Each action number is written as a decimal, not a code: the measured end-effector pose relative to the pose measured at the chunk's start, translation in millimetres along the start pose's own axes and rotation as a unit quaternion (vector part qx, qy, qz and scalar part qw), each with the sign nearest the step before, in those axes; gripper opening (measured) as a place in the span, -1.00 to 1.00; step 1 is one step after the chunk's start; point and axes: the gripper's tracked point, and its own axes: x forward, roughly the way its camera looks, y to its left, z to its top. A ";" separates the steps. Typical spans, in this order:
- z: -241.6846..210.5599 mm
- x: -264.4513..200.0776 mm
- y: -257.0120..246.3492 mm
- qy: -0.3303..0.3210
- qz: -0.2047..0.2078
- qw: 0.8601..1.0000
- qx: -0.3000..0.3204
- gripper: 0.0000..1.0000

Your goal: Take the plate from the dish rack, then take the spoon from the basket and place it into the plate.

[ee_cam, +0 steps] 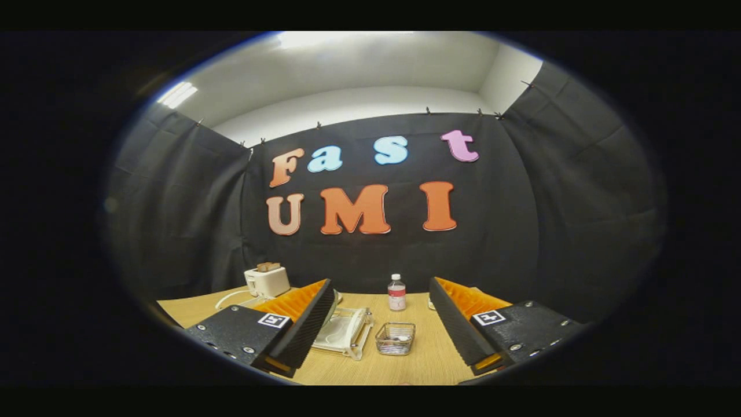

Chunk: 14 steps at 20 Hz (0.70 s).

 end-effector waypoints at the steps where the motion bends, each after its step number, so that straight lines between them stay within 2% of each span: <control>1: -2.5 0.4 1.4 0.004 0.002 1.000 -0.002 0.97; 4: -9.9 4.6 10.3 0.021 0.014 1.000 -0.001 0.97; 7: -20.8 14.1 29.8 0.056 0.047 0.997 0.018 0.98; 10: -37.2 28.6 49.4 0.117 0.084 0.989 0.041 0.98; 14: -47.9 59.2 62.9 0.174 0.095 0.979 0.050 0.98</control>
